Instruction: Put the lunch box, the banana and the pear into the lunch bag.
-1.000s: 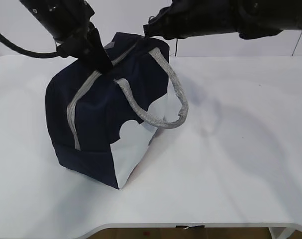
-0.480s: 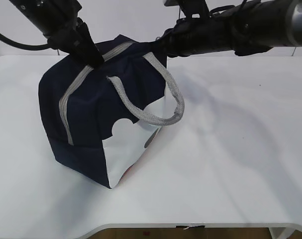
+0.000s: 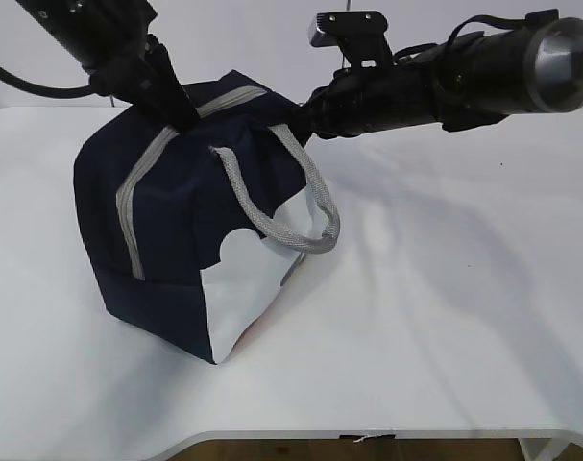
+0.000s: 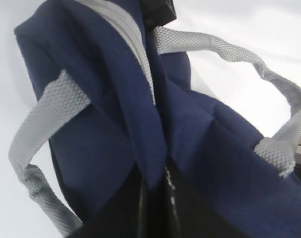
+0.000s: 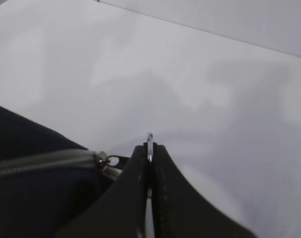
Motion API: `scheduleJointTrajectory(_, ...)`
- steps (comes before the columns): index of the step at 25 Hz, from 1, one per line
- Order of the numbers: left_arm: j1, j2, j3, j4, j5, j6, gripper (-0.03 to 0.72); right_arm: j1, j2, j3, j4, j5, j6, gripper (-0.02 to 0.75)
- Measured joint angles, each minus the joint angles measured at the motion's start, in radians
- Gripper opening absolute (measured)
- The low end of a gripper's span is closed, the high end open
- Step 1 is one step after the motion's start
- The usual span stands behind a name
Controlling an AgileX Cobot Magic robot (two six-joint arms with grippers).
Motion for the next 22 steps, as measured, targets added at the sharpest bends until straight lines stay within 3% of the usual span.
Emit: scheduleJointTrajectory(22, 0.002, 0.000, 0.000, -0.021, 0.016, 0.002, 0.009, -0.006, 0.005, 0.000, -0.002, -0.048, 0.000, 0.006)
